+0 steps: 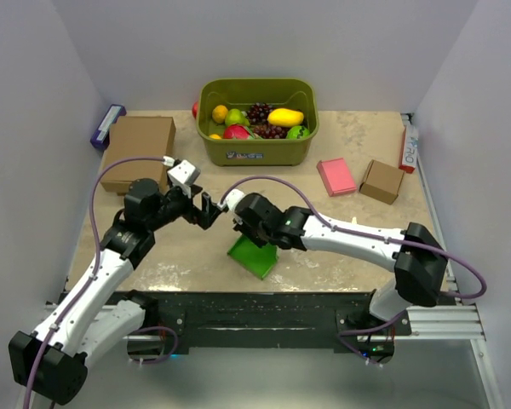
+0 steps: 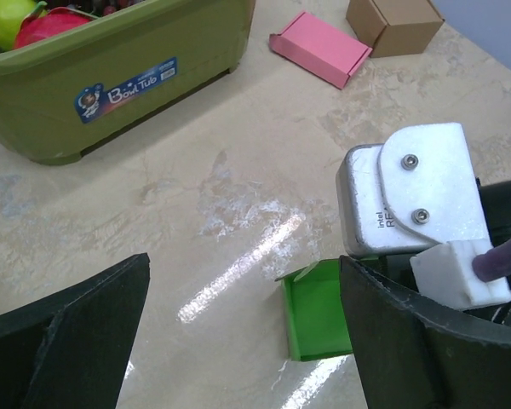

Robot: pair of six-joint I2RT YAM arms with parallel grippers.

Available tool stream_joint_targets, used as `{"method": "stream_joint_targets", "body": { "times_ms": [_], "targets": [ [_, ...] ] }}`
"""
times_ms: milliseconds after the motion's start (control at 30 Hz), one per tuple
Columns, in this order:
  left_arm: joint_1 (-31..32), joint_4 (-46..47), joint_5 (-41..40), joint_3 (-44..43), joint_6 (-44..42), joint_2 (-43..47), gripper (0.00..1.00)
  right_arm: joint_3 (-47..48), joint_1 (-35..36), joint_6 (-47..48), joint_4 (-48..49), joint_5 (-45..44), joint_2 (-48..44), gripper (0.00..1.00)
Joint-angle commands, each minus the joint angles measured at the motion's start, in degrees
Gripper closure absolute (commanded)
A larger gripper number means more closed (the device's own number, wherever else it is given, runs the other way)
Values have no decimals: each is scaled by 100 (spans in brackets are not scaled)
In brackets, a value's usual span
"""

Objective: Fold the paper box

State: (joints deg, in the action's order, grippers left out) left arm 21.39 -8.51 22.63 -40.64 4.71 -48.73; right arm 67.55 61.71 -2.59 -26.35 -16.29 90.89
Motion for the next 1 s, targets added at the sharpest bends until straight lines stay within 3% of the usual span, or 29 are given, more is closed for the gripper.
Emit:
{"method": "stream_joint_targets", "body": {
  "times_ms": [0, 167, 400, 600, 767, 800, 833, 967],
  "targets": [
    [32, 263, 839, 92, -347, 127, 4, 268, -545, 1556, 296, 1863, -388, 100],
    [32, 183, 883, 92, -445, 136, 3, 565, -1020, 2507, 254, 2727, -222, 100],
    [32, 131, 752, 118, -629, 118, 3, 1988, -1346, 3702, -1063, 3649, 982, 100],
    [32, 95, 549, 153, -699, 101, 3, 2472, -1522, 4047, -1311, 3713, 1597, 100],
    [23, 69, 558, 144, -700, -31, 2, 2755, -1548, 3740, -1242, 3327, 1879, 97],
    [32, 69, 567, 144, -700, -40, 2, 2720, -1557, 3609, -1085, 3282, 1853, 16],
    [23, 78, 558, 144, -691, -49, 2, 2702, -1583, 3555, -1013, 3282, 1792, 1],
    [23, 95, 584, 144, -656, -110, 2, 2501, -1662, 3187, -418, 3230, 1441, 1]
  ]
}}
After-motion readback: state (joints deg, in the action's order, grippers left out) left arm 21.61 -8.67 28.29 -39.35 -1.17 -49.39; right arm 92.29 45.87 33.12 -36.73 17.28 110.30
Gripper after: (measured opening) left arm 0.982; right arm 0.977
